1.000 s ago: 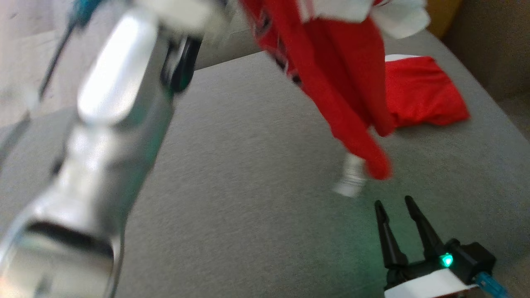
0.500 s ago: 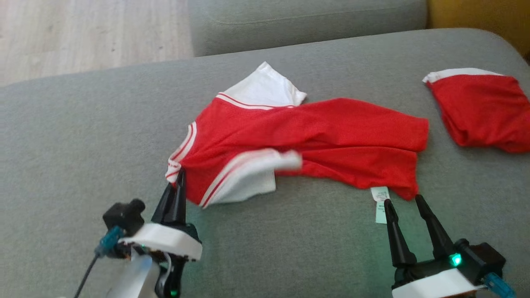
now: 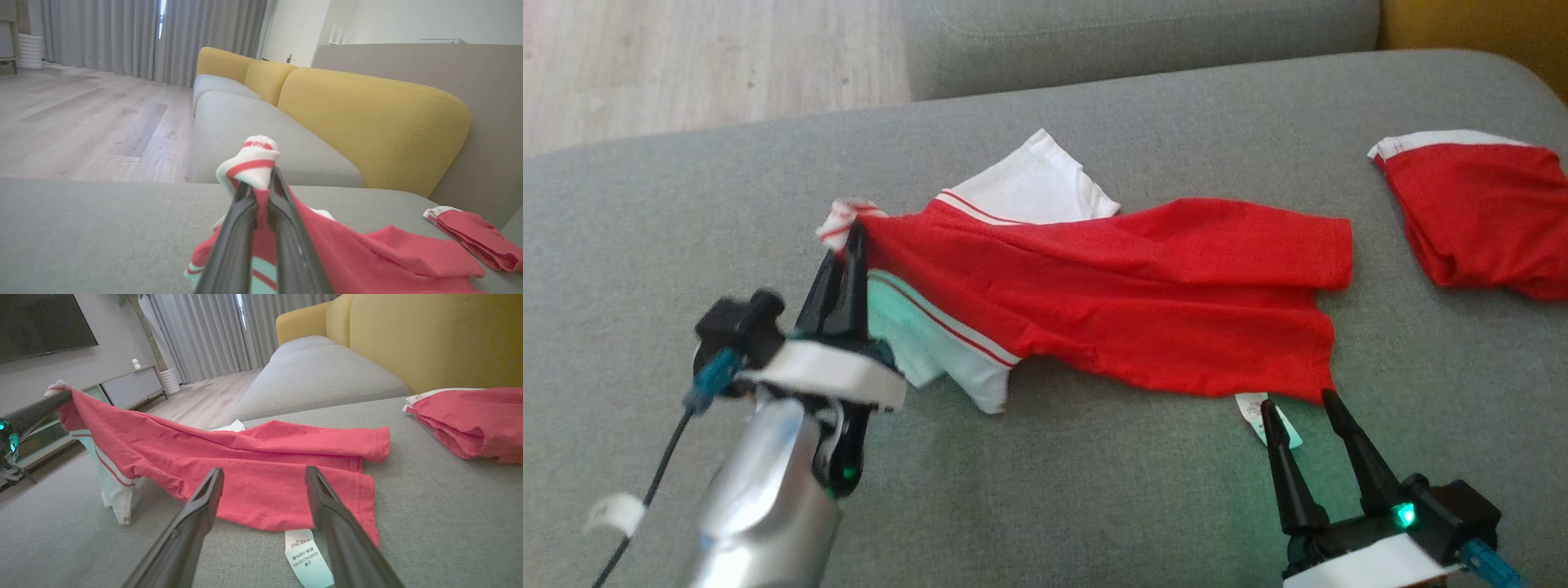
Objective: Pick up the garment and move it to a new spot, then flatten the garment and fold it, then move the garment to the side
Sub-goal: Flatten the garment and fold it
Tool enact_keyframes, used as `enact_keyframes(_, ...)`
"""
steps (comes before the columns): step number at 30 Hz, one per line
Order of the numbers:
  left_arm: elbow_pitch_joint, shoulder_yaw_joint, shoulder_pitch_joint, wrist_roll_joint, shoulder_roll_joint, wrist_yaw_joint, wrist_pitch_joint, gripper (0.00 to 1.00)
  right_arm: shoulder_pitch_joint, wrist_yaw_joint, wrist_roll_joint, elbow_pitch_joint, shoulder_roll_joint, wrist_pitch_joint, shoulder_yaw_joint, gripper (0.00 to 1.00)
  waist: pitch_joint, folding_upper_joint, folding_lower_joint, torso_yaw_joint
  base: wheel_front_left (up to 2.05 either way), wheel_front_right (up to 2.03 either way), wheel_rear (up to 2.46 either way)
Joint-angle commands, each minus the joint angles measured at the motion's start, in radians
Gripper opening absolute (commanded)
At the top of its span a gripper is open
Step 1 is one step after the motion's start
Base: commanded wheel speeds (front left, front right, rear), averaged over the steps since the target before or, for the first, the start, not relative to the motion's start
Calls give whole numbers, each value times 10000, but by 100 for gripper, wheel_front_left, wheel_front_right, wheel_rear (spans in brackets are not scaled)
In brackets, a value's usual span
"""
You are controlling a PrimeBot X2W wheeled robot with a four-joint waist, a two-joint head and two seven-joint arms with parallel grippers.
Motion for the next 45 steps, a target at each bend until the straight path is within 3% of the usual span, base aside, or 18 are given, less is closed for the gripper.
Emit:
enact_keyframes(1,-122,198,-655,8,64,-41,-53,7,-421,37,-22,-261,-191,-38,260,100,152,0,0,-111,0,0,0)
enact_keyframes(2,28,121,-839,34,4,-48,-53,45,-453,37,-10,-254,-207,-38,276,100,221,0,0,-145,0,0,0)
enact_keyframes(3,201,73,-981,159,-26,-52,-53,100,-480,37,-2,-247,-225,-38,296,100,267,0,0,-178,0,0,0)
enact_keyframes(5,462,205,-1135,672,-64,90,-53,100,-547,37,18,-228,-260,-38,354,100,361,0,0,-279,0,0,0)
enact_keyframes(9,412,450,-723,1753,-229,771,-53,100,-543,37,44,-225,-243,-38,244,100,375,0,0,-368,0,0,0)
enact_keyframes(15,-553,868,956,2931,-371,1894,-53,100,-320,37,45,-178,-183,-38,192,100,182,0,0,-240,0,0,0)
enact_keyframes(18,-582,998,1719,3059,-440,2117,-53,100,-290,37,59,-168,-150,-38,257,100,122,0,0,-114,0,0,0)
enact_keyframes(26,286,1254,2426,2809,-593,2432,-53,100,-369,37,22,-182,-217,-38,297,100,214,0,0,47,0,0,0)
enact_keyframes(31,516,943,2189,2457,-643,2088,-53,100,-422,37,10,-190,-245,-38,299,100,327,0,0,20,0,0,0)
enact_keyframes(45,3311,-167,275,1661,-657,2763,-24,100,-714,37,39,-61,-313,-38,466,100,544,0,0,-500,0,0,0)
